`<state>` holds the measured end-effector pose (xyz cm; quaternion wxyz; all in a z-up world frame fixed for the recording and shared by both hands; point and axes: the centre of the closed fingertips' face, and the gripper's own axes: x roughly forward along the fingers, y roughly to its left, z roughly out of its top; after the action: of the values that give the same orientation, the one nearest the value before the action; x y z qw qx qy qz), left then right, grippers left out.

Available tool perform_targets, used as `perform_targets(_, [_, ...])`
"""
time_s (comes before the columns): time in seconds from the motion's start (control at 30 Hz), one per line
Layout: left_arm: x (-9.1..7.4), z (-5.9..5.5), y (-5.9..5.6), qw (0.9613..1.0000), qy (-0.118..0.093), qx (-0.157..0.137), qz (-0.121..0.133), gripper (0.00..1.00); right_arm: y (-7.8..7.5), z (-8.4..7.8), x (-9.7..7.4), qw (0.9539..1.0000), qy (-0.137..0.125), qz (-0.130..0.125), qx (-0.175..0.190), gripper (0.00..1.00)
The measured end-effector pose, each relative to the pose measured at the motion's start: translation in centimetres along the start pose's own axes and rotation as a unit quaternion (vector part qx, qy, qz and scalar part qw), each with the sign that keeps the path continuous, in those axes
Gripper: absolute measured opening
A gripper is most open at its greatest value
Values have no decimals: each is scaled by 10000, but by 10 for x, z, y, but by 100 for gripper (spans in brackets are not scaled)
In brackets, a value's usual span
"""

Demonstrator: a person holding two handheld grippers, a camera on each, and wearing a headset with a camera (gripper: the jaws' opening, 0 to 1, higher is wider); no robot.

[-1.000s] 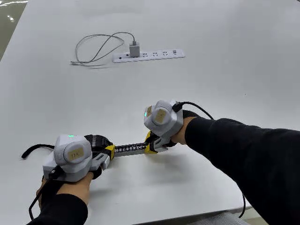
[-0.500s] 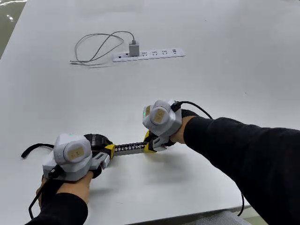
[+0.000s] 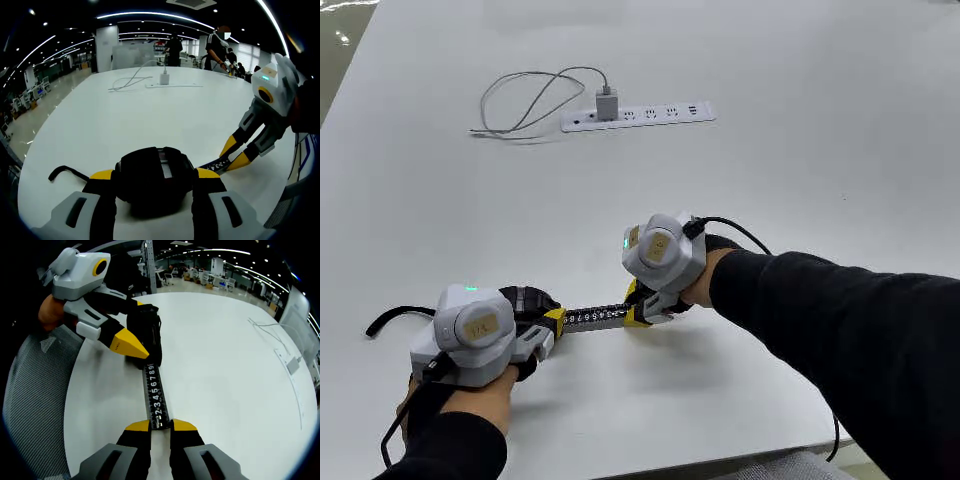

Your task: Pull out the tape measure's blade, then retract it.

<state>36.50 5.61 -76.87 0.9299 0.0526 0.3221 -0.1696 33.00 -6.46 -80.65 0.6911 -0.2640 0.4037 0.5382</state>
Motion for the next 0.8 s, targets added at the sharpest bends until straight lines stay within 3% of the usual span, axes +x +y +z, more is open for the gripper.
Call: perform_targets(0.8, [-1,0,1,9999,-8,-111,-60,56,3,11,7,9999,-122,14,68,10])
